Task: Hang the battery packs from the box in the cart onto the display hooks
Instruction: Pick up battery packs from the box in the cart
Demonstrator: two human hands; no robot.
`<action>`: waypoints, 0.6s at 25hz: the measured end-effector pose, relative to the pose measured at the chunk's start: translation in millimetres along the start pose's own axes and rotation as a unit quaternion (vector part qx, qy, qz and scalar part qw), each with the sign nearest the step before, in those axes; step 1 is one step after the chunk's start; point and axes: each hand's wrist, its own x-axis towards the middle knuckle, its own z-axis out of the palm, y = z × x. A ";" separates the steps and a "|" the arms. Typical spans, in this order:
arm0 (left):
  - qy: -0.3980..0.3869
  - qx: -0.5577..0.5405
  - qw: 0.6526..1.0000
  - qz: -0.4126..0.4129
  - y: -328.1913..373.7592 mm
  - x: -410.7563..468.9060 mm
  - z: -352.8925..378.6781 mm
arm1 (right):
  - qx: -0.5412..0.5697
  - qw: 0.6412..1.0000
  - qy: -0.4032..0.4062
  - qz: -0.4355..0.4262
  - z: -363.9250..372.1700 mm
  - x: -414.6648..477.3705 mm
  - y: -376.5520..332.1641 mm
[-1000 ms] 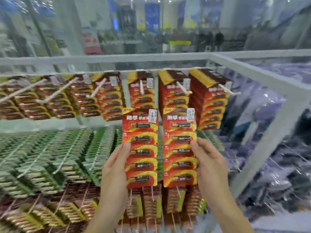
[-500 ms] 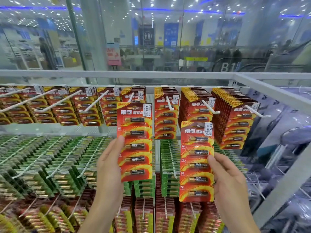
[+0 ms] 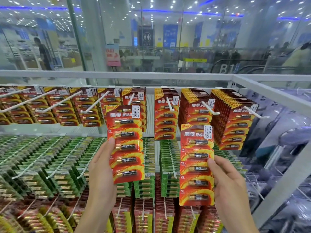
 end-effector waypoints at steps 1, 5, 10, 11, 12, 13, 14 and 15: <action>-0.005 0.006 1.000 -0.001 0.3 2.2 0.4 | 0.003 1.000 -0.001 0.001 -0.2 -0.9 -0.8; -0.032 0.034 0.999 -0.003 -1.8 26.4 7.4 | 0.007 1.000 0.005 -0.009 -1.0 0.7 -6.4; -0.042 0.090 0.995 0.012 -7.8 89.0 25.3 | -0.010 0.997 0.017 -0.070 -4.8 6.9 -27.7; -0.036 0.099 0.994 0.014 -8.4 100.9 28.1 | -0.018 0.996 0.024 -0.084 -5.5 9.1 -32.0; -0.031 0.104 0.994 0.016 -9.2 111.3 30.3 | -0.030 0.994 0.030 -0.096 -5.9 11.7 -35.8; -0.026 0.108 0.994 0.018 -10.3 120.9 31.7 | -0.045 0.993 0.035 -0.105 -5.5 13.6 -39.5; -0.022 0.110 0.993 0.021 -11.3 128.7 33.4 | -0.060 0.991 0.038 -0.111 -5.2 15.2 -42.4; -0.017 0.110 0.994 0.023 -13.1 136.0 34.3 | -0.075 0.990 0.039 -0.113 -4.6 15.4 -45.0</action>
